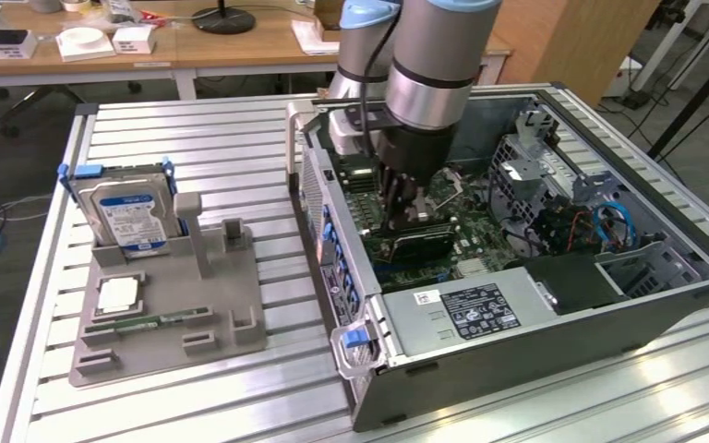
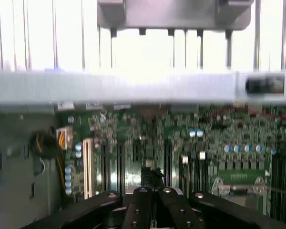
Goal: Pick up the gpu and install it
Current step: 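Press down on the gpu until it lock into place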
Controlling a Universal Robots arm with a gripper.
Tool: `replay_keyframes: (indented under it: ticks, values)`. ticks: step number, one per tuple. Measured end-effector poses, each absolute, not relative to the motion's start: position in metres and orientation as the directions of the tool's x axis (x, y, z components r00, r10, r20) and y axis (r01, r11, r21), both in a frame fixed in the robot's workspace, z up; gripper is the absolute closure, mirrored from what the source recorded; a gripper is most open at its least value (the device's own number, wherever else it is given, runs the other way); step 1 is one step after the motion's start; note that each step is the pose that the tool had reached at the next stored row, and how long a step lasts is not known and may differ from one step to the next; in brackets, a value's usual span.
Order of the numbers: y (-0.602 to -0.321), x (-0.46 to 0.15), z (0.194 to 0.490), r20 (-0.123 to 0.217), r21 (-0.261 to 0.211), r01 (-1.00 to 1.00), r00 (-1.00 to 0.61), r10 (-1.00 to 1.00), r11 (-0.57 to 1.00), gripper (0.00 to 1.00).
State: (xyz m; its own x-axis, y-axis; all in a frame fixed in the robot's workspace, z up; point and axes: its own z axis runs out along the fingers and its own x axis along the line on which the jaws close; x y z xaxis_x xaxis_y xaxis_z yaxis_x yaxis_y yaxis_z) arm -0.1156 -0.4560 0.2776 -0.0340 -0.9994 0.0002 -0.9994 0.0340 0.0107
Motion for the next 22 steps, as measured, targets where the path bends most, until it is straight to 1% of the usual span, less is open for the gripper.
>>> replay_keyframes:
  ticks: [3,15,22]
  values:
    - [-0.456,-0.123,0.278,0.000,0.021,-0.999,-0.034,-0.999,0.034,0.89]
    - [-0.455,-0.132,0.288,0.002,0.101,-0.994,-0.034,-0.999,0.034,0.89]
    - [-0.451,-0.134,0.290,0.002,0.105,-0.994,-0.034,-0.999,0.035,0.89]
